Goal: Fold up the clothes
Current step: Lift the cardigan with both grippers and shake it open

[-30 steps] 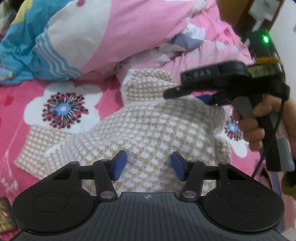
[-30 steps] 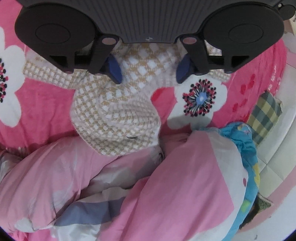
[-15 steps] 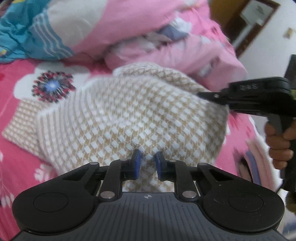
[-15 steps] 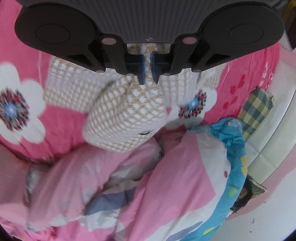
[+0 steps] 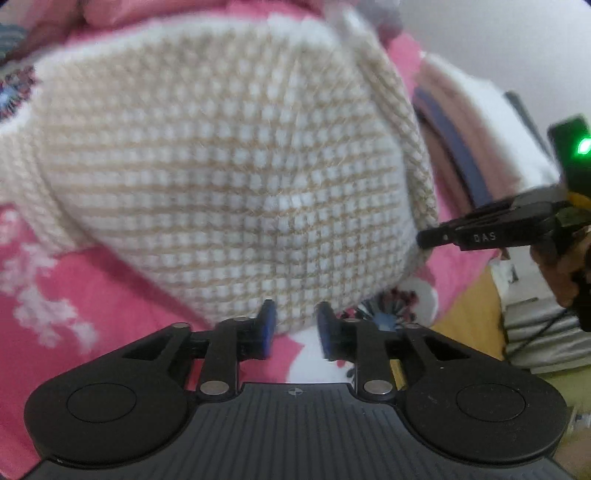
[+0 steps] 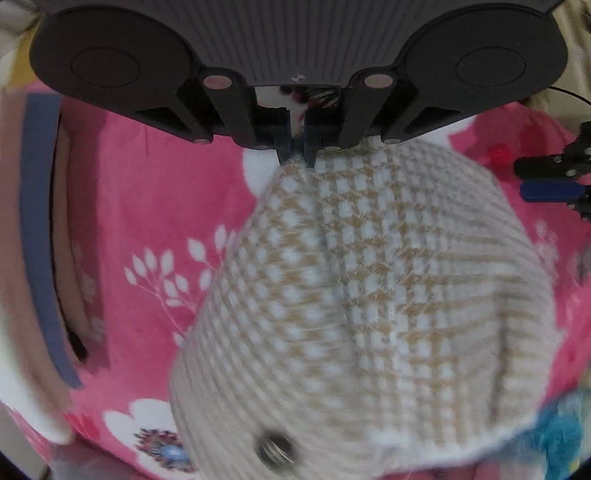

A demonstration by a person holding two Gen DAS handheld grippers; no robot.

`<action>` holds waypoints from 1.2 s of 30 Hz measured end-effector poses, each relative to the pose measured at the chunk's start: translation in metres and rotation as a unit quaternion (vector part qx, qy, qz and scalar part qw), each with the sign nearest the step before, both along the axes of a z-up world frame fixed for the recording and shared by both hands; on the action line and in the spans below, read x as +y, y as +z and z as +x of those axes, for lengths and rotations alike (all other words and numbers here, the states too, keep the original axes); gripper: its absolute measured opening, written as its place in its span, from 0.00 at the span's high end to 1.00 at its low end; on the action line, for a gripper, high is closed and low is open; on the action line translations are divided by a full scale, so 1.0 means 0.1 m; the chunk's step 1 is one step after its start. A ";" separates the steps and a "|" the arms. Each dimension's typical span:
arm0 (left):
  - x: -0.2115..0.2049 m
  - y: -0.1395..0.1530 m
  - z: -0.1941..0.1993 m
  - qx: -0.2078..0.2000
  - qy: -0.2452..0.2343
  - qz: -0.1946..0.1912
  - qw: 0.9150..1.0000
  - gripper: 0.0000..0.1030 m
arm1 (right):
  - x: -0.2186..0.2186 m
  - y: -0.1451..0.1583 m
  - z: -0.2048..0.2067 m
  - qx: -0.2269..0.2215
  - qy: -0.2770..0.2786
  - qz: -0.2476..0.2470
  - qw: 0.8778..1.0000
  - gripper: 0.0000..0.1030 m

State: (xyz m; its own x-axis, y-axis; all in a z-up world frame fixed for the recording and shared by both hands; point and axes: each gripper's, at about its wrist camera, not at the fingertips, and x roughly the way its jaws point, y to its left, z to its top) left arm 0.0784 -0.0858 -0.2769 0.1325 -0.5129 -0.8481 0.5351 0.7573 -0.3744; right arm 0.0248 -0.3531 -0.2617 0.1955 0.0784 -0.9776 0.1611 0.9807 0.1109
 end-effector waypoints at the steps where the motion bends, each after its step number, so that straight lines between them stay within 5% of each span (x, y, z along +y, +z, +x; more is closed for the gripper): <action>1: 0.12 0.10 0.03 -0.010 0.010 -0.006 1.000 0.63 | -0.05 0.10 -0.05 -0.014 -0.011 0.009 1.000 0.92; 6: 0.38 0.49 0.54 -0.110 0.100 -0.015 0.989 0.47 | -0.26 0.77 0.13 -0.150 -0.035 0.038 0.987 0.91; 8: 0.21 0.51 0.83 -0.146 0.110 -0.018 0.983 0.42 | -0.27 0.83 0.42 -0.195 -0.024 0.059 0.979 0.91; 11: -0.15 0.26 1.26 -0.138 0.089 -0.003 0.986 0.42 | -0.16 0.67 1.05 -0.212 -0.010 0.083 0.974 0.89; 17: -0.34 0.03 1.31 -0.069 0.066 0.055 0.994 0.42 | -0.08 -0.03 1.58 -0.093 0.008 0.133 0.987 0.89; 23: -0.04 0.09 0.75 0.003 0.065 0.070 0.995 0.42 | 0.12 -0.08 0.50 0.004 0.044 0.170 0.984 0.89; 28: 0.10 -0.06 0.41 0.066 0.081 0.087 0.991 0.42 | 0.35 -0.62 -0.27 0.108 0.040 0.115 0.987 0.89; 30: 0.10 -0.27 0.28 0.108 0.065 0.140 0.982 0.44 | 0.40 -0.84 -0.46 0.135 0.031 0.103 0.985 0.90; 31: 0.10 -0.33 0.19 0.112 0.049 0.176 0.977 0.46 | 0.41 -0.90 -0.52 0.141 0.026 0.101 0.985 0.89; 33: 0.14 -0.24 0.06 0.090 0.026 0.187 0.978 0.46 | 0.40 -0.81 -0.56 0.131 0.016 0.105 0.986 0.89; 36: 0.27 0.15 0.07 0.052 0.022 0.141 0.988 0.43 | 0.29 -0.30 -0.57 0.064 0.032 0.104 0.992 0.89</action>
State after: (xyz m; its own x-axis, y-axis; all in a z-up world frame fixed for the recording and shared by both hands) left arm 0.0852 -0.0589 -0.2622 0.0533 -0.2501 -0.9668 0.4682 0.8614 -0.1970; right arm -0.0323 -0.3239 -0.2913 0.0597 0.2899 -0.9552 0.1252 0.9472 0.2953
